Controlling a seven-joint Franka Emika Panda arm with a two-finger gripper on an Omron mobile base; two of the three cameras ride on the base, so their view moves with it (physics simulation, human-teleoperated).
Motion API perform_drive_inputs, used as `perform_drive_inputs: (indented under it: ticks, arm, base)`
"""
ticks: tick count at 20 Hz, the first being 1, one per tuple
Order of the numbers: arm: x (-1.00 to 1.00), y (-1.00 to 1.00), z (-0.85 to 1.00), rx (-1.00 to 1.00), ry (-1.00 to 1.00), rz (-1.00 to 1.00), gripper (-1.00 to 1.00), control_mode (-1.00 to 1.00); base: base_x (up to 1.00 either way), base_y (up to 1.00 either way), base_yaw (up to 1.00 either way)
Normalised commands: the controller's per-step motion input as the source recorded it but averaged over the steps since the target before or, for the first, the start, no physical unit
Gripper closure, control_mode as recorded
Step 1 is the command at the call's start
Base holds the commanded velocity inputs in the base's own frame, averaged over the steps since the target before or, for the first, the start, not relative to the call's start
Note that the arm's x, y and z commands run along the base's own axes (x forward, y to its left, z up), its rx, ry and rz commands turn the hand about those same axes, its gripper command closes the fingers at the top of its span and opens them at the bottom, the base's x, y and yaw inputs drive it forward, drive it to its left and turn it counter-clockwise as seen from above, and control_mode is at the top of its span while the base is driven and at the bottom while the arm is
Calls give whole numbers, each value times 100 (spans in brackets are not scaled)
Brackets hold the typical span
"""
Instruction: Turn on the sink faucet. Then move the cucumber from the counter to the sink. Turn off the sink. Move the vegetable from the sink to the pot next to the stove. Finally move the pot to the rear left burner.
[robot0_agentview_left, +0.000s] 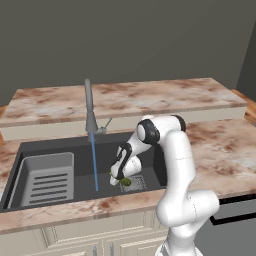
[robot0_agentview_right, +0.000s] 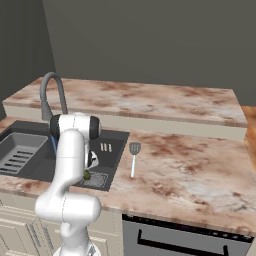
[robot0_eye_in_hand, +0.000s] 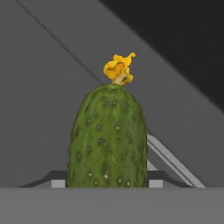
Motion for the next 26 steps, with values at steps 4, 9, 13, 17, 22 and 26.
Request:
perform_drive_inputs:
  ticks: [4,9,13,17,22,26]
  arm:
    - [9,8,-23,0,0,3,100,-100]
    - [11,12,-19,0,0,2,-100,-100]
    - [7,4,-2,0,0,1,-100,-100]
    - [0,0,6,0,0,0,-100,-100]
    - [0,0,35,0,0,0,-100,-100]
    - [-6,0,46,0,0,0,-100,-100]
  base:
    - [0,0,0]
    - [0,0,0]
    - [0,0,0]
    - [0,0,0]
    - [0,0,0]
    - [0,0,0]
